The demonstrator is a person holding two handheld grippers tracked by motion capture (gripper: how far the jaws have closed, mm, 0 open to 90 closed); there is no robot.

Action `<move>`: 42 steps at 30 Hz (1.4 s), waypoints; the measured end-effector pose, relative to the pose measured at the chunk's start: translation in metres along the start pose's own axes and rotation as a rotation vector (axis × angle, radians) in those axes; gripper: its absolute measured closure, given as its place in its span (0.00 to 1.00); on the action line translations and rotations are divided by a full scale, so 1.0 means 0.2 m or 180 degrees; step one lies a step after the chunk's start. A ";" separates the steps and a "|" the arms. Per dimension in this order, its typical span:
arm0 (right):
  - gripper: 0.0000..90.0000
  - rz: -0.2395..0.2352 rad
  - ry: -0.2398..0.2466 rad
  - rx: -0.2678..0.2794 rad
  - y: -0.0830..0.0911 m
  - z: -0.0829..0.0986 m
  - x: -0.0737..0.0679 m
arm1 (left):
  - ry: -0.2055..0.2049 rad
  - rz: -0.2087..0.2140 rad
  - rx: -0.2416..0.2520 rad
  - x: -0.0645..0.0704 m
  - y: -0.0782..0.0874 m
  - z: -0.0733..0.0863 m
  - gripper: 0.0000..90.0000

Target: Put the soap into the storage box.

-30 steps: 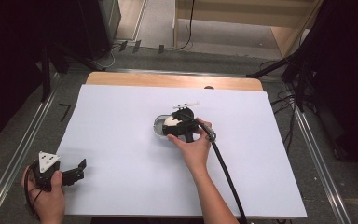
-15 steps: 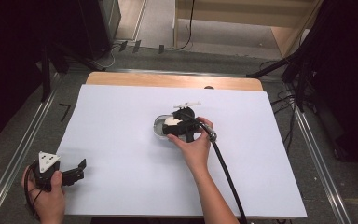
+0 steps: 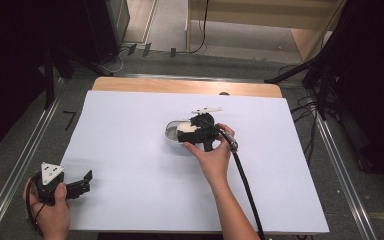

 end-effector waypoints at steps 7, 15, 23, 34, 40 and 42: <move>0.15 0.0044 0.0009 0.0075 0.06 0.02 0.05 | -0.0007 -0.0001 0.0004 0.00 0.00 0.00 0.00; 0.15 0.0120 0.0005 0.0095 0.10 0.05 0.11 | -0.0007 -0.0009 0.0004 0.00 0.00 0.00 0.00; 0.15 0.0157 -0.0051 0.0152 0.15 0.06 0.18 | -0.0011 -0.0008 0.0007 0.00 0.00 0.00 0.00; 0.16 0.0234 -0.0144 0.0137 0.20 0.12 0.28 | -0.0013 -0.0015 0.0001 0.00 0.00 0.00 0.00; 0.15 0.0260 -0.0178 0.0124 0.22 0.17 0.35 | -0.0017 -0.0021 0.0002 0.00 0.00 0.00 0.00; 0.15 0.0290 -0.0186 0.0132 0.23 0.17 0.36 | -0.0018 -0.0019 -0.0002 0.00 0.00 0.00 0.00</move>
Point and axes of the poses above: each handheld gripper's, and its own axes: y roughly backward along the jaws, z roughly out of its underside, x roughly to its right, the point moved 2 cm from there along -y, roughly forward along the jaws, and after that the axes turned 2 degrees about y, right-handed, at the moved point
